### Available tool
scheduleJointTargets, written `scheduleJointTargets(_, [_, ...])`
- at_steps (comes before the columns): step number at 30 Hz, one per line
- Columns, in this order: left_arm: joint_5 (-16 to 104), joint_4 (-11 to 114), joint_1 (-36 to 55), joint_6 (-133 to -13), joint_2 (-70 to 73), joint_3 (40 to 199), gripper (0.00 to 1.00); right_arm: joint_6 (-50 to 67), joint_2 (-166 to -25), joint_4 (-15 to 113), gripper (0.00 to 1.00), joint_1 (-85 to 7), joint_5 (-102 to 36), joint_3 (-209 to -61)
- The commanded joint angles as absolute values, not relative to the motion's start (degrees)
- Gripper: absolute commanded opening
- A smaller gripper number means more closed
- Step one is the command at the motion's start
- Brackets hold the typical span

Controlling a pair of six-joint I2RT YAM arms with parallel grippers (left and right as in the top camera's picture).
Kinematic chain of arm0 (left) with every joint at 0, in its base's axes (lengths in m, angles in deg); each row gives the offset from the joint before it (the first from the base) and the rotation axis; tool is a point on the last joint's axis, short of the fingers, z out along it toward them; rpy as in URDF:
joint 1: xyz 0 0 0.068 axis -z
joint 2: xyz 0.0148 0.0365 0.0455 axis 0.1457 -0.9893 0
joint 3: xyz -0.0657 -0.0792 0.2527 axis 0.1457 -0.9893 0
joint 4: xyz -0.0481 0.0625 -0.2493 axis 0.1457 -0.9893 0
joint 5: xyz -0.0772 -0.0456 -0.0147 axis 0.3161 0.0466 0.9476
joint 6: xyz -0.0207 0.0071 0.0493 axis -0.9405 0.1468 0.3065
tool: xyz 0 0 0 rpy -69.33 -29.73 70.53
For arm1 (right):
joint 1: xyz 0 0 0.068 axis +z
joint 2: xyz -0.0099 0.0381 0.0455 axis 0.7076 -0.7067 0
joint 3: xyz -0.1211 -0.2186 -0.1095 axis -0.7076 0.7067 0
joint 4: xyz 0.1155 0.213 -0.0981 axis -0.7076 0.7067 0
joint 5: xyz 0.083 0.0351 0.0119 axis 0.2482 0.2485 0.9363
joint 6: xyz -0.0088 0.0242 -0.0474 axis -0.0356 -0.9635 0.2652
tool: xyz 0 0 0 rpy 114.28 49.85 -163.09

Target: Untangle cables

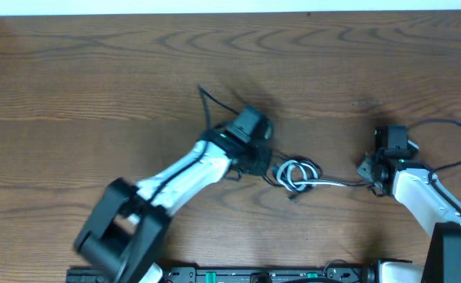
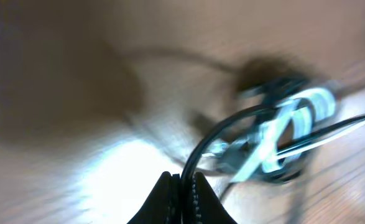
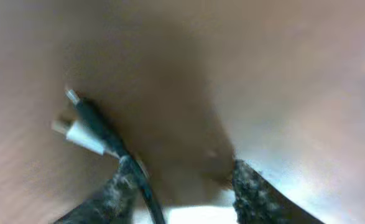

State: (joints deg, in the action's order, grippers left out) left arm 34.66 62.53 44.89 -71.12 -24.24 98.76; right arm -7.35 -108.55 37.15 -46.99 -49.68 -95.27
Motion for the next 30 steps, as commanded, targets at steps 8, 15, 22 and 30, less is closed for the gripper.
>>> scheduleJointTargets(8, [33.87, 62.32, 42.53, -68.83, -16.7, 98.23, 0.54, 9.65, -109.77, 31.94, 0.71, -46.97, -20.96, -93.99])
scheduleJointTargets(15, [33.63, 62.86, 42.53, -68.81, -22.82, 98.06, 0.56, 9.68, -109.79, 32.18, 0.76, -46.97, -21.53, -93.99])
scheduleJointTargets(22, [33.68, 67.19, 42.53, -68.81, -30.38, 98.06, 0.51, 9.68, -109.79, 32.21, 0.76, -46.97, -21.55, -93.99])
scheduleJointTargets(30, [33.63, 69.22, 42.6, -68.83, -35.3, 98.06, 0.35, 9.65, -109.79, 32.18, 0.76, -46.97, -21.51, -93.99])
